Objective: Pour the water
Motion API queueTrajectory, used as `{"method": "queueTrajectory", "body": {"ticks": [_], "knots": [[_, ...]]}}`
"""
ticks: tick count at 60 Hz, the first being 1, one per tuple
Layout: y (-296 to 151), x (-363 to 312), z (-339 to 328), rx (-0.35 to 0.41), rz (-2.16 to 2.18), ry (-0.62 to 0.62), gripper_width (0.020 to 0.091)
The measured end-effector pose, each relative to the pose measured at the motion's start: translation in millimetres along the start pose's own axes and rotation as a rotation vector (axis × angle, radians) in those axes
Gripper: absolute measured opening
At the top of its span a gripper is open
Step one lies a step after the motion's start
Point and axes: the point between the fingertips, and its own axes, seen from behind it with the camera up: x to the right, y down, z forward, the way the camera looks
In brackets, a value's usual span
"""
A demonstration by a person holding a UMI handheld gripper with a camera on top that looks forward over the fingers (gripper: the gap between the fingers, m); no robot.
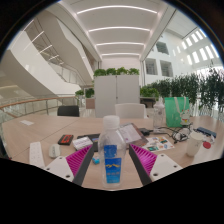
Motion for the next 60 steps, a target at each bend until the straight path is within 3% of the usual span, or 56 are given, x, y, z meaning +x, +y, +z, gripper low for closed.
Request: {"method": "queueTrajectory", "body": {"ticks": [6, 8, 10, 11, 21, 32, 45, 53, 60], "knots": [[0.2, 8.3, 38.2, 0.007, -0.003, 0.006, 0.0793], [2.5, 7.2, 47.3, 0.005, -0.003, -0.003, 0.0706], [10.2, 3.8, 54.5, -0.015, -0.007, -0.021, 0.0513], [15.8, 3.0, 56.0, -0.027, -0.007, -0.023, 0.0501], [17.9, 2.2, 60.0, 0.001, -0.032, -0.006, 0.0473], [21.5, -3.8, 52.6, -0.144, 0.079, -0.033, 0.0388], [-35.3, 2.9, -0.3, -0.231, 0.562, -0.093, 0.039], [-81.5, 55.2, -14.5, -0.191, 0.805, -0.1, 0.0389], [-94.3, 119.7, -1.2, -0.174, 0.999, -0.106, 0.0389]]}}
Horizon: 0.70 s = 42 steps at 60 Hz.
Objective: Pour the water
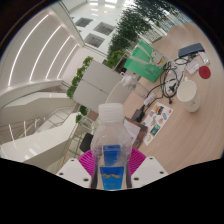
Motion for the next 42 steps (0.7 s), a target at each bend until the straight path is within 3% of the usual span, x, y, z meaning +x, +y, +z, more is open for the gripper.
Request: {"method": "queueTrajectory", "body": {"ticks": [7, 15, 25, 42], "knots": [[-56.8, 34.0, 17.5, 0.005, 0.325, -0.088, 0.0388], [-97.7, 80.3, 35.2, -0.051, 0.71, -0.182, 0.0386], [-127.9, 90.5, 25.6, -0.111, 1.062, -0.308, 0.0387], [-139.7, 89.6, 39.6, -0.143, 1.3, -0.337, 0.0388]]}}
